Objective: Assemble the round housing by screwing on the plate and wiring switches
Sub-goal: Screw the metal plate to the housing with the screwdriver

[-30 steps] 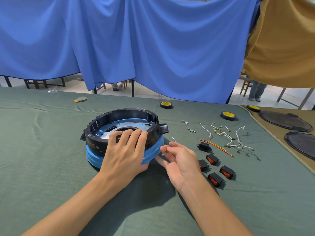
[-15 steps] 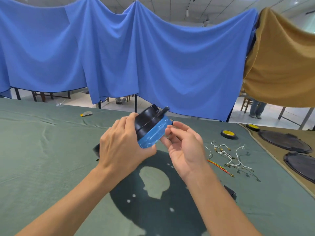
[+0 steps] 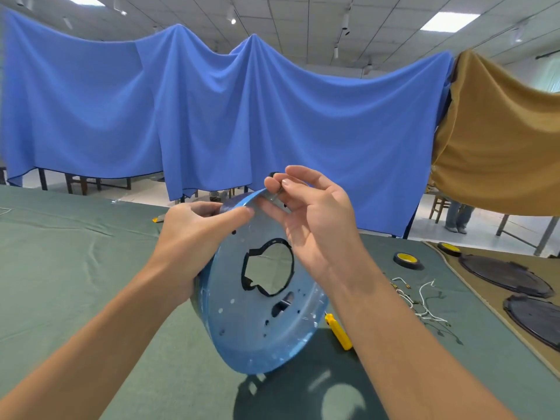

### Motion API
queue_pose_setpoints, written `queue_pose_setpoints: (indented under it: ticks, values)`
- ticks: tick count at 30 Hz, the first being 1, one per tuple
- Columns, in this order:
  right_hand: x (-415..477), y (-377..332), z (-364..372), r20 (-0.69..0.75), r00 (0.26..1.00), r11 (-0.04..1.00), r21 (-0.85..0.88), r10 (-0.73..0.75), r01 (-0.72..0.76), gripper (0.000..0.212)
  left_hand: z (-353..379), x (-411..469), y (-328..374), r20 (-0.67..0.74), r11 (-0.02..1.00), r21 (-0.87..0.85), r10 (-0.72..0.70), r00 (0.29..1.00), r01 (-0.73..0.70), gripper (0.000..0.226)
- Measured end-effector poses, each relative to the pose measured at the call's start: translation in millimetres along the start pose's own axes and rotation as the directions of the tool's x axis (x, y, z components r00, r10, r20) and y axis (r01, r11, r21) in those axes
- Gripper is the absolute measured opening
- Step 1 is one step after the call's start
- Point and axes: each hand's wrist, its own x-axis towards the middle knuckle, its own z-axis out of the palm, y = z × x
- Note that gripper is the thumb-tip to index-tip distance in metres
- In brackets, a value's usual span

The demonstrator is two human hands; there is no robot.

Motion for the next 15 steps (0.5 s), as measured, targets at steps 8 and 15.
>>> queue_pose_setpoints:
  ticks: [8,15]
  values:
    - [-0.5,9.1,-5.0,-0.074,0.993,0.994,-0.038,0.096,-0.099,0.019,-9.1,2.9,-13.9,0.303,0.895,-0.2,-0.331,0.893,0.399,0.051]
    - [-2.7,33.1,-32.8,-0.198,0.965,0.959,-0.192,0.17,-0.208,0.021,-6.4,12.9,-49.4,0.367,0.832,-0.149,-0.455,0.811,0.534,0.06]
